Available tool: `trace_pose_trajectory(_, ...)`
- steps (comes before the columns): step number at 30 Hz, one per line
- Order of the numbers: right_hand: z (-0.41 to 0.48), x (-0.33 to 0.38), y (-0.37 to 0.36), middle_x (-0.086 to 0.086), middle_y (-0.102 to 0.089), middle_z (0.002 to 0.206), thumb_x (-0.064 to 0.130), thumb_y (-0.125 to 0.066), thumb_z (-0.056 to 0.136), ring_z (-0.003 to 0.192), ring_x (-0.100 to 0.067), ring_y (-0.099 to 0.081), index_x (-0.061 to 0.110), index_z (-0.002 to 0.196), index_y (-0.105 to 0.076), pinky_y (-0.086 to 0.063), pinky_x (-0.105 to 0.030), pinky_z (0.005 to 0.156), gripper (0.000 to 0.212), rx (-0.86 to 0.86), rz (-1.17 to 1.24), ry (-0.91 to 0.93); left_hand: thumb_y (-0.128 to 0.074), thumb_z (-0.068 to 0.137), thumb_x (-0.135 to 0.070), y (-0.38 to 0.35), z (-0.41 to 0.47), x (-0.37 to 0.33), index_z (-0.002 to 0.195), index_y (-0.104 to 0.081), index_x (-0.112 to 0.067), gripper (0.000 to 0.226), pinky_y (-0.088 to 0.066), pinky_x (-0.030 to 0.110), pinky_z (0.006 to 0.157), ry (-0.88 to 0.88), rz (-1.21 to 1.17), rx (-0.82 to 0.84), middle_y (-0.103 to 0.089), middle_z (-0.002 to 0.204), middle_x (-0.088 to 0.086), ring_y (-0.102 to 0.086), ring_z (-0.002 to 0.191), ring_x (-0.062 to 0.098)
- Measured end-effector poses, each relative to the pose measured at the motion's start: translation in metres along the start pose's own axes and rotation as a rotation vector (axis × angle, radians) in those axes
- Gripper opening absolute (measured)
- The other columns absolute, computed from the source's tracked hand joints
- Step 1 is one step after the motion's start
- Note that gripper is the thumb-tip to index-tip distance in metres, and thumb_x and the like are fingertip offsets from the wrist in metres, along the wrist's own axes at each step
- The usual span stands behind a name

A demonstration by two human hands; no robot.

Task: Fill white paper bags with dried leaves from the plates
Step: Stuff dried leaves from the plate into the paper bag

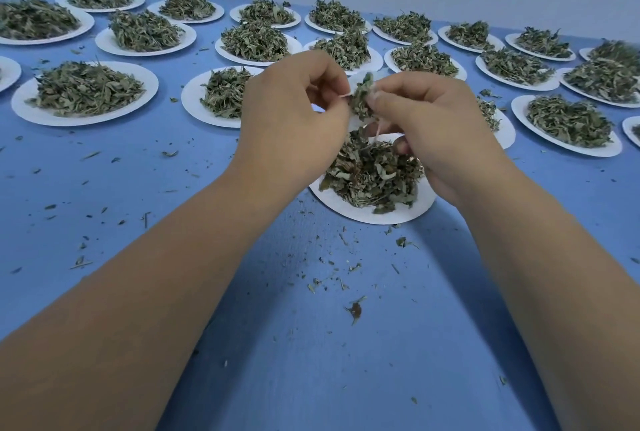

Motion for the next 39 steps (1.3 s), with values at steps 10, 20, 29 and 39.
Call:
trace_pose_trajectory(10, -0.002, -0.002, -0.007, 0.007, -0.064, 0.065, 0.03, -0.069, 0.08, 0.059, -0.002, -0.055, 0.031, 0.086, -0.06, -0.043, -0.022, 0.061, 0.011, -0.13, -0.36, 0.184, -0.07, 0.085, -0.009, -0.003, -0.002, -0.002, 0.083, -0.067, -0.02, 0.011, -0.052, 0.02, 0.064, 0.048, -0.158, 0.103, -0.065, 0.071, -0.01, -0.061, 0.067, 0.003)
trace_pose_trajectory(20, 0.015, 0.014, -0.006, 0.012, -0.065, 0.074, 0.016, -0.068, 0.08, 0.069, -0.001, -0.066, 0.025, 0.082, -0.059, -0.053, -0.022, 0.064, 0.013, -0.083, -0.358, 0.291, -0.06, 0.076, -0.019, 0.011, -0.003, 0.004, 0.126, -0.055, -0.03, 0.051, -0.045, 0.023, 0.094, -0.1, 0.011, 0.166, -0.056, 0.126, -0.017, -0.052, 0.118, 0.005)
trace_pose_trajectory(29, 0.021, 0.019, -0.018, -0.003, -0.07, 0.068, 0.003, -0.076, 0.086, 0.066, -0.015, -0.068, 0.014, 0.082, -0.06, -0.048, -0.02, 0.059, 0.02, 0.165, 0.206, 0.105, -0.076, 0.073, -0.024, 0.024, 0.008, 0.021, 0.14, -0.046, -0.022, 0.074, -0.043, 0.051, 0.101, -0.19, 0.31, 0.184, -0.058, 0.125, -0.006, -0.053, 0.121, 0.021)
trace_pose_trajectory(39, -0.011, 0.032, -0.024, 0.012, -0.062, 0.067, -0.002, -0.049, 0.089, 0.044, -0.009, -0.052, 0.011, 0.097, -0.075, -0.036, -0.013, 0.047, 0.03, 0.351, -0.417, 0.324, -0.069, 0.078, -0.032, 0.025, 0.006, 0.027, 0.106, -0.055, -0.03, 0.031, -0.047, 0.035, 0.065, -0.168, 0.318, 0.156, -0.062, 0.08, -0.005, -0.059, 0.075, 0.024)
Point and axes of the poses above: each hand's wrist, its own z-axis towards the middle knuckle, its own y-axis out of the back of the hand, x = y × z, the point moved 2 cm from there along z, towards the middle knuckle
